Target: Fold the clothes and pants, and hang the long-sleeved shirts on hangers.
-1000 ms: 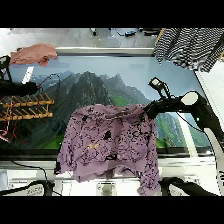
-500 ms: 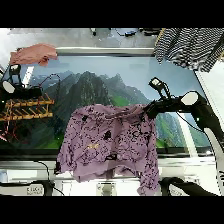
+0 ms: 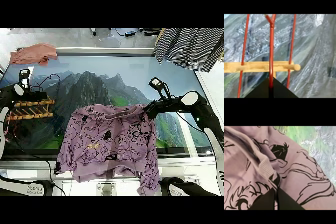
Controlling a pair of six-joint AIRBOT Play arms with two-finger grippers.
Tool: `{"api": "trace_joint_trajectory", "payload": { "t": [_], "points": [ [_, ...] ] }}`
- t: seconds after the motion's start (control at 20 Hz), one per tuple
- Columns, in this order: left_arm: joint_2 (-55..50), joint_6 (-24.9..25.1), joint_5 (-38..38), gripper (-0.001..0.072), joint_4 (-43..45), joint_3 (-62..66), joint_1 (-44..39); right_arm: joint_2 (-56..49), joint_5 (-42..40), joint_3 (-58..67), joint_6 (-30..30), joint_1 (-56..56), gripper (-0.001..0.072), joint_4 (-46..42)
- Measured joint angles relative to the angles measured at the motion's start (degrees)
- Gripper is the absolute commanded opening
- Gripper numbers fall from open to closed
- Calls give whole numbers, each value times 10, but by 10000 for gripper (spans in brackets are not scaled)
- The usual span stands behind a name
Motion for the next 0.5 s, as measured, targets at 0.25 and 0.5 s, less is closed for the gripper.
{"api": "trace_joint_trajectory", "payload": {
  "t": [0.25,0.5],
  "points": [
    [79,24,0,28,5,0,0,0,0,0,0,0,29,1],
    [215,157,-33,26,-43,0,0,4,2,3,1,0,27,6]
  ]
}}
